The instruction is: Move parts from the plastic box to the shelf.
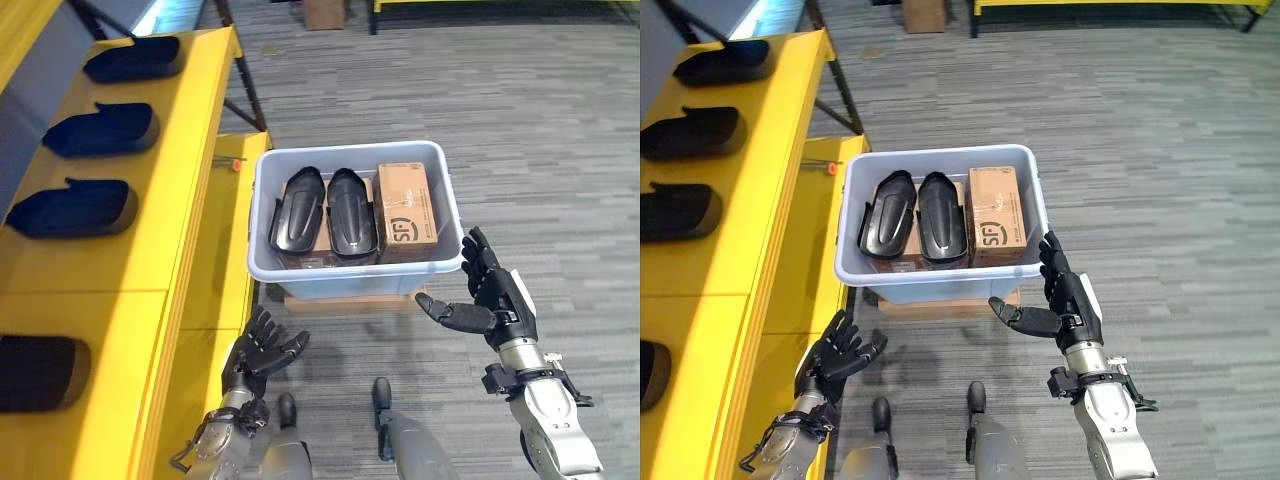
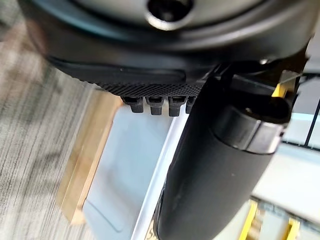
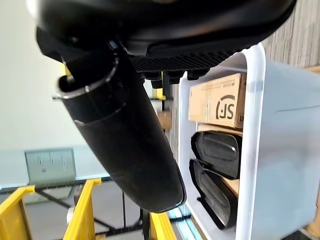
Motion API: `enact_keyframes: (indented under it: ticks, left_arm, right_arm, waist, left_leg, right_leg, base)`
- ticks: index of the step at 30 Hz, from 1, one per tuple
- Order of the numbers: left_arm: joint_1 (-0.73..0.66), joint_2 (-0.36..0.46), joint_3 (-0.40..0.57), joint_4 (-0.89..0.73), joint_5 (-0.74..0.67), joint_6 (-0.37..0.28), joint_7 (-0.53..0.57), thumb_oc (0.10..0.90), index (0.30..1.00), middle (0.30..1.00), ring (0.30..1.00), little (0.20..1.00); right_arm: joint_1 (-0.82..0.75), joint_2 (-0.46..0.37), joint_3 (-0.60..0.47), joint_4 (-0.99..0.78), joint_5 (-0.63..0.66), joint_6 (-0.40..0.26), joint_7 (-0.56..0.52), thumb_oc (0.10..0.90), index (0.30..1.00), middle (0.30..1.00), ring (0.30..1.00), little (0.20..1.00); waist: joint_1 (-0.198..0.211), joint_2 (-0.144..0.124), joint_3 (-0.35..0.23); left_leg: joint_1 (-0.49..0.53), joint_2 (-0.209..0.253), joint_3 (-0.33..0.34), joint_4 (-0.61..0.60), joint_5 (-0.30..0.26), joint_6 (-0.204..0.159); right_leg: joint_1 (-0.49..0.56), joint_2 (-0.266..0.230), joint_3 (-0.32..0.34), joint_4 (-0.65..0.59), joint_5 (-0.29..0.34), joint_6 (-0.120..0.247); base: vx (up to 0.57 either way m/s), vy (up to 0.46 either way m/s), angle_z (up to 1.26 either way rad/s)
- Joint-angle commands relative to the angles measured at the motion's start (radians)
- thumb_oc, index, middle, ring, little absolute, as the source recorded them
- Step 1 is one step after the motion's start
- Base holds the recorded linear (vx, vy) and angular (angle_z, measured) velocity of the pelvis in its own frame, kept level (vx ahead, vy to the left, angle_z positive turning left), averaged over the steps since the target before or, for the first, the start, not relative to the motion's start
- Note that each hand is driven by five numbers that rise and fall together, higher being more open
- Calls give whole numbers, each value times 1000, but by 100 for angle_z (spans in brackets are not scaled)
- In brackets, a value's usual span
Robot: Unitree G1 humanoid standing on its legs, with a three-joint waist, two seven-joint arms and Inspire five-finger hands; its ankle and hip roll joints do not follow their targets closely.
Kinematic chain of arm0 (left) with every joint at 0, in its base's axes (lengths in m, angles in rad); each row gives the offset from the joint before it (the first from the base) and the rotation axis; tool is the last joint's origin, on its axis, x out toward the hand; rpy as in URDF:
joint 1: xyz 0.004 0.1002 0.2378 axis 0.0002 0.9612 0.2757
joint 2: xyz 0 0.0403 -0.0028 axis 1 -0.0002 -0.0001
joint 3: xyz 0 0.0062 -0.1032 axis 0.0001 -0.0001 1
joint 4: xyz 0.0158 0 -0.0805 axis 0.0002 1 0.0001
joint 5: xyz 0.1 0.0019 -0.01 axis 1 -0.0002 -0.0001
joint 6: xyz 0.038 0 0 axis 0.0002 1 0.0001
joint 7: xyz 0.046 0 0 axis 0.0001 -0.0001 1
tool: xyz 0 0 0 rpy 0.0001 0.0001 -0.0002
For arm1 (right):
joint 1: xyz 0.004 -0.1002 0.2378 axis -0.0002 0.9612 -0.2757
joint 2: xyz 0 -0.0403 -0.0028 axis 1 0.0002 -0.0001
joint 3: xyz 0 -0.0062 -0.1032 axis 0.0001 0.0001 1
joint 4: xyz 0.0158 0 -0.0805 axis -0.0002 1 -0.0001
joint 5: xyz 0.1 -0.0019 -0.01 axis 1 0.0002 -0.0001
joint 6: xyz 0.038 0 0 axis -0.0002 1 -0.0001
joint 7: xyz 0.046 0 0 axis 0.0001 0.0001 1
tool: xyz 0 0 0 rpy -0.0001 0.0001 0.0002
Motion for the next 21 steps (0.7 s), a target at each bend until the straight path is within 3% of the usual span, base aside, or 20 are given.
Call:
enact_keyframes:
  ticks: [1,7,15,19,21]
  left_arm:
    - [6,43,46,-129,-15,-88,-19,900,1000,1000,1000,1000]
    - [5,60,46,-133,-17,-87,-5,900,1000,1000,1000,1000]
    - [1,65,47,-137,-19,-84,-4,900,1000,1000,1000,1000]
    - [0,69,47,-142,-21,-81,-14,900,1000,1000,1000,1000]
    - [4,76,41,-144,-25,-74,-31,900,1000,1000,1000,1000]
  right_arm:
    - [-39,-16,26,-137,-10,-96,23,900,1000,1000,1000,1000]
    - [-41,-7,45,-144,-19,-86,23,900,1000,1000,1000,1000]
    - [-53,-26,56,-162,-71,-80,21,900,1000,1000,1000,1000]
    - [-93,-75,44,-196,-143,-90,14,900,1000,1000,1000,1000]
    - [-162,-143,27,-213,-199,-97,2,900,1000,1000,1000,1000]
  waist:
    - [-2,-29,-79]
    - [-9,-42,-77]
    - [-13,-51,-87]
    - [-12,-57,-94]
    - [-10,-64,-93]
  left_leg:
    - [-64,12,0,79,21,-9]
    - [-57,-12,41,98,-19,7]
    - [-55,-22,54,92,-30,13]
    - [-51,-22,56,91,-35,13]
    - [-51,-21,53,99,-42,14]
  right_leg:
    - [113,-78,-3,28,-168,77]
    - [100,-107,17,21,-152,99]
    - [88,-120,19,15,-144,109]
    - [88,-122,18,10,-142,112]
    - [87,-121,14,17,-146,113]
  base:
    - [111,155,-53]
    - [39,89,-9]
    - [13,23,-2]
    - [19,7,-1]
    - [0,0,0]
